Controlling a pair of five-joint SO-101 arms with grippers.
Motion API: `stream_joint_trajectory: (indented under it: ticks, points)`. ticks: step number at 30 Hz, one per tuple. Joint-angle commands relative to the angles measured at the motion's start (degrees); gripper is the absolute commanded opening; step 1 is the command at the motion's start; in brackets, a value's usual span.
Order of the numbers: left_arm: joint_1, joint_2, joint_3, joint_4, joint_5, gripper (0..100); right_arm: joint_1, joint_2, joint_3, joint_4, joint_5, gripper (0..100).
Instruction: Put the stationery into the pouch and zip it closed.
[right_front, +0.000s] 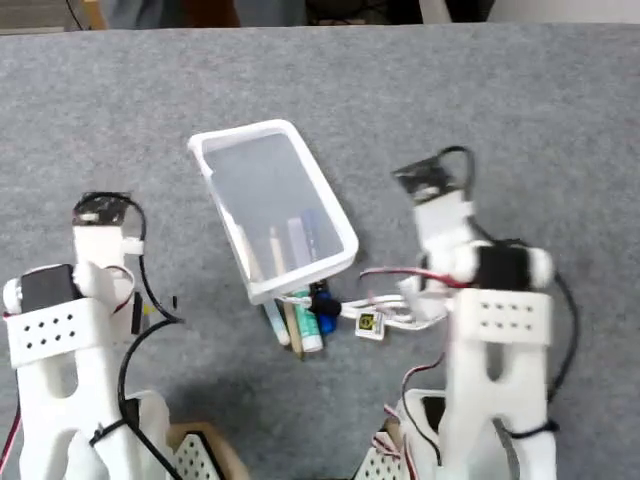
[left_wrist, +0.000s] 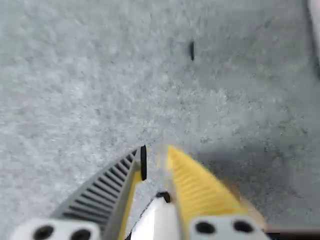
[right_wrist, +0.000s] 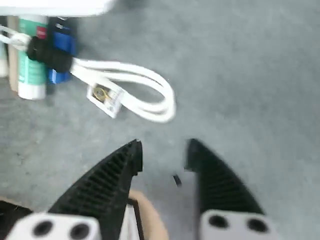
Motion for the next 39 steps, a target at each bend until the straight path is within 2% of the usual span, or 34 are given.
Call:
stream_joint_trajectory:
  ticks: [1, 8, 15, 20, 26, 39]
  points:
    - [-4.7, 0.0, 2.07, -4.31, -0.09, 18, -8.18, 1.54, 6.29, -8.09, -0.79, 24.4]
    - [-7.78, 0.0, 5.67, -6.68, -0.09, 18, -18.37, 5.76, 8.31, -17.05, -2.37, 24.3]
    - [-7.6, 0.0, 5.14, -6.68, 0.09, 18, -27.69, 12.79, 4.7, -18.64, -1.93, 24.7]
    - [-7.78, 0.0, 5.32, -7.47, 0.26, 18, -27.96, 21.23, 2.68, -23.82, -1.85, 24.7]
    - [-7.87, 0.0, 5.58, -9.14, 0.26, 18, -28.13, 30.37, -1.54, -23.65, -1.85, 24.7]
    - [-7.87, 0.26, 5.58, -9.14, 0.26, 18, -29.19, 34.59, -0.57, -26.81, -2.02, 24.2]
